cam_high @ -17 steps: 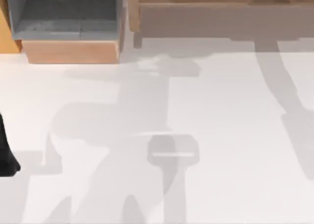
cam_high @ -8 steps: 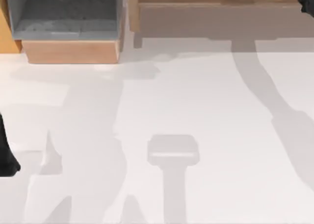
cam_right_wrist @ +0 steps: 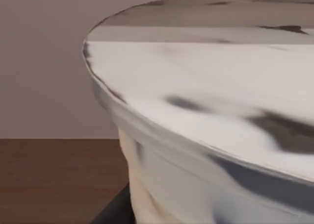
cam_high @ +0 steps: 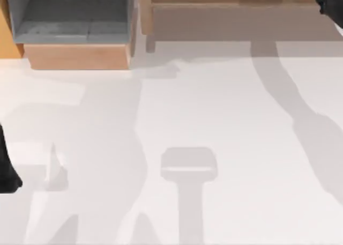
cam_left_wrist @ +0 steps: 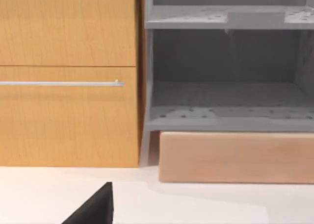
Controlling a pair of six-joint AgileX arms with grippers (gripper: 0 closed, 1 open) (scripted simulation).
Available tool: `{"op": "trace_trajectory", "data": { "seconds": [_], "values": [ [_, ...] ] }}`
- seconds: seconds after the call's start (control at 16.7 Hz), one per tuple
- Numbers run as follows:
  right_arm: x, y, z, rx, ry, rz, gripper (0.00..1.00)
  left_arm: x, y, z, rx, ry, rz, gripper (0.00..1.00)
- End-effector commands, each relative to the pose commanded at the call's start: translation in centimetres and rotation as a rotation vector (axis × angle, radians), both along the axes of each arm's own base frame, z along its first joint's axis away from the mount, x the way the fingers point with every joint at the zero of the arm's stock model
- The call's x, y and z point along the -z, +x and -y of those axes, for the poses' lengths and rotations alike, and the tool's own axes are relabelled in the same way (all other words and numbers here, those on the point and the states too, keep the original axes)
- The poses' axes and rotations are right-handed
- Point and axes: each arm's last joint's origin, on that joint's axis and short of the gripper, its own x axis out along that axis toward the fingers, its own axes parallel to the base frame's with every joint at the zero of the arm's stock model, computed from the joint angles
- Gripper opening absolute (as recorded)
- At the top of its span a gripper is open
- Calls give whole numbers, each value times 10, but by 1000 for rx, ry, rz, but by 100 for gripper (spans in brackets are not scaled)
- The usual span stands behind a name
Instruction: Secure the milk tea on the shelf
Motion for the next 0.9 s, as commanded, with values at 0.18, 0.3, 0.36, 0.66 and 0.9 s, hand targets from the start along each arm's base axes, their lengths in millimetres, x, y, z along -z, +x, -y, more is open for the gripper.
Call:
{"op": "trace_trajectory", "data": {
  "seconds": [0.18, 0.3, 0.36, 0.66, 0.9],
  "values": [
    [14, 14, -1, 0, -3, -7, 0, 0, 0, 0, 0, 0, 0, 100],
    [16, 19, 0, -1, 0, 2, 0, 0, 0, 0, 0, 0, 0, 100],
    [16, 19, 0, -1, 0, 2, 0, 0, 0, 0, 0, 0, 0, 100],
    [16, 19, 0, -1, 0, 2, 23, 0, 0, 0, 0, 0, 0, 100],
    [16, 19, 0, -1, 0, 2, 53, 0, 0, 0, 0, 0, 0, 100]
  ]
}}
